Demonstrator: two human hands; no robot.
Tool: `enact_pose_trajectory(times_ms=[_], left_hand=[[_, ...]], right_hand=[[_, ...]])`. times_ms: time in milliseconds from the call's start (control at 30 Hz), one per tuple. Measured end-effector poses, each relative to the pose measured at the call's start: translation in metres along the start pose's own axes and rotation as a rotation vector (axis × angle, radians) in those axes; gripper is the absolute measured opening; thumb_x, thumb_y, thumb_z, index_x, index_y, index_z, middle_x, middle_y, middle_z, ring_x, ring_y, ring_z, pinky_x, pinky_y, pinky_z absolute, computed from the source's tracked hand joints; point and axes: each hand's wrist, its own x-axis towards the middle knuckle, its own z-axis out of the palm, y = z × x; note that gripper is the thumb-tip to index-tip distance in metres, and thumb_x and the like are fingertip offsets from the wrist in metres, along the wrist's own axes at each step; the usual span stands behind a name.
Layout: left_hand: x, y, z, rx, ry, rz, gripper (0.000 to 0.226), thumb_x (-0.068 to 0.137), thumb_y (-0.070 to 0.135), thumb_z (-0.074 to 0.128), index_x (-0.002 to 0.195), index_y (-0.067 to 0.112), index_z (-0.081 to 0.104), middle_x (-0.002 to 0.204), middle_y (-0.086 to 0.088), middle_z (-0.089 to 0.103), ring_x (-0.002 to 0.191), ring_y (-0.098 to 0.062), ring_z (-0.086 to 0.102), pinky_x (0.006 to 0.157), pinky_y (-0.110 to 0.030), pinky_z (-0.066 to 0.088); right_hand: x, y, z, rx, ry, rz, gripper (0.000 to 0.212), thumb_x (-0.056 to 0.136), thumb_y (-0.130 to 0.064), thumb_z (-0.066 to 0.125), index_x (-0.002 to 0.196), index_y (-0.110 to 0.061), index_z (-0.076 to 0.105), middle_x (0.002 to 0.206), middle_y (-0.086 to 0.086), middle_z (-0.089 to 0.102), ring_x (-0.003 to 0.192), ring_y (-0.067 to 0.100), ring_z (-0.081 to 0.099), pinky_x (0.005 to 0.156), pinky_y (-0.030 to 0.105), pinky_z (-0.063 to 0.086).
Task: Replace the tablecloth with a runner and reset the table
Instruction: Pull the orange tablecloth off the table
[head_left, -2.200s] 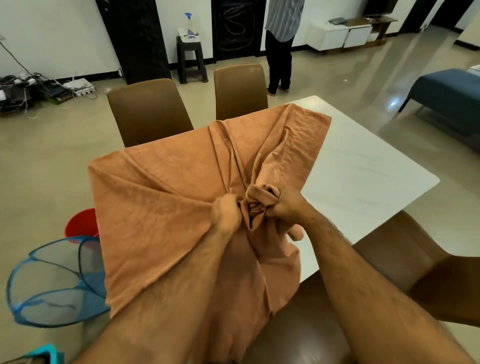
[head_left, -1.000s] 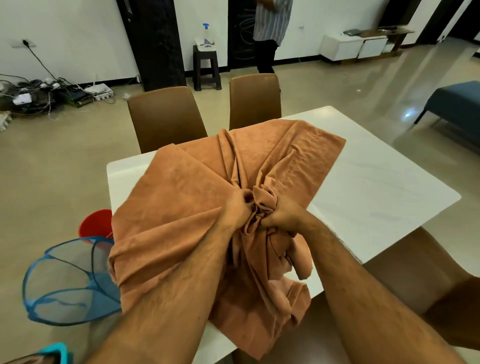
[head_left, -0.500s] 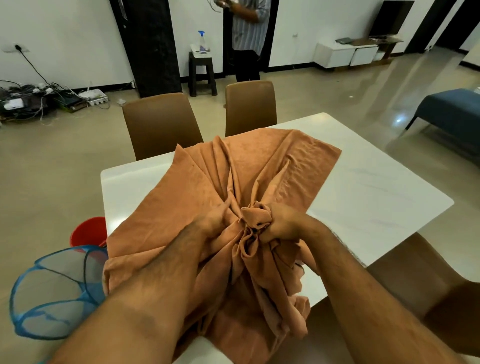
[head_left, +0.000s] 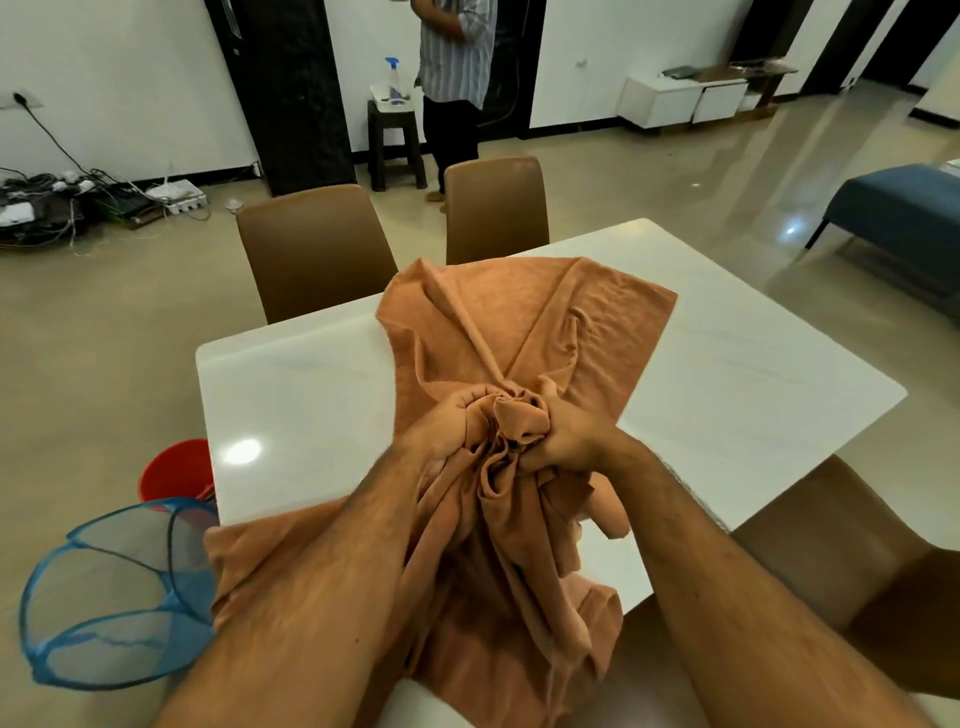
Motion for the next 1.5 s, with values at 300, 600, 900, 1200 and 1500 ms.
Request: enact_pose_trajectory(times_ms=[300, 600, 900, 1200, 1500], left_hand=[[0.019, 0.019, -0.036, 0.754, -0.059, -0.112, 0.043, 0.086, 0.006, 0.066, 0.126, 0.019, 0.059, 0.114, -0.003, 0.063, 0.101, -0.019, 0.062, 0.079, -0.029, 0.057], [0.052, 0.008, 0.004, 0.88, 0.115, -0.352, 0.084, 0.094, 0.035, 0.062, 0.154, 0.003, 0.012, 0.16, -0.016, 0.019, 0.141, -0.028, 0.033, 0.112, -0.034, 0.034], [0.059, 0.034, 0.01, 0.483, 0.165, -0.247, 0.032, 0.089, -0.006, 0.038, 0.069, 0.011, 0.056, 0.043, -0.001, 0.052, 0.032, -0.009, 0.041, 0.037, -0.016, 0.031], [0.034, 0.064, -0.002, 0.536, -0.181, -0.22, 0.033, 0.089, 0.034, 0.06, 0.108, 0.008, 0.066, 0.109, -0.006, 0.065, 0.101, -0.025, 0.06, 0.077, -0.038, 0.053], [0.069, 0.074, 0.002, 0.843, -0.028, -0.16, 0.064, 0.093, 0.065, 0.04, 0.148, 0.032, 0.037, 0.155, -0.002, 0.036, 0.136, -0.028, 0.04, 0.102, -0.04, 0.038]], right_hand=[[-0.004, -0.003, 0.005, -0.105, -0.068, 0.038, 0.032, 0.068, -0.015, 0.08, 0.092, -0.024, 0.062, 0.085, -0.008, 0.065, 0.078, 0.009, 0.061, 0.07, 0.025, 0.049], [-0.021, -0.007, 0.002, -0.304, -0.135, -0.036, 0.039, 0.066, -0.028, 0.081, 0.098, -0.023, 0.06, 0.094, -0.003, 0.067, 0.084, 0.014, 0.062, 0.077, 0.032, 0.053], [-0.009, 0.026, -0.022, -0.145, 0.152, 0.072, 0.093, 0.057, -0.032, 0.081, 0.136, -0.044, 0.033, 0.139, -0.001, 0.046, 0.116, 0.021, 0.054, 0.092, 0.032, 0.05], [0.011, 0.028, -0.019, -0.18, 0.188, 0.094, 0.035, 0.061, -0.024, 0.08, 0.077, -0.038, 0.052, 0.079, -0.01, 0.061, 0.076, 0.017, 0.061, 0.066, 0.033, 0.051], [-0.016, -0.035, -0.017, -0.631, 0.144, -0.209, 0.043, 0.083, -0.041, 0.071, 0.12, -0.031, 0.053, 0.108, -0.011, 0.056, 0.096, 0.015, 0.056, 0.055, 0.014, 0.023]])
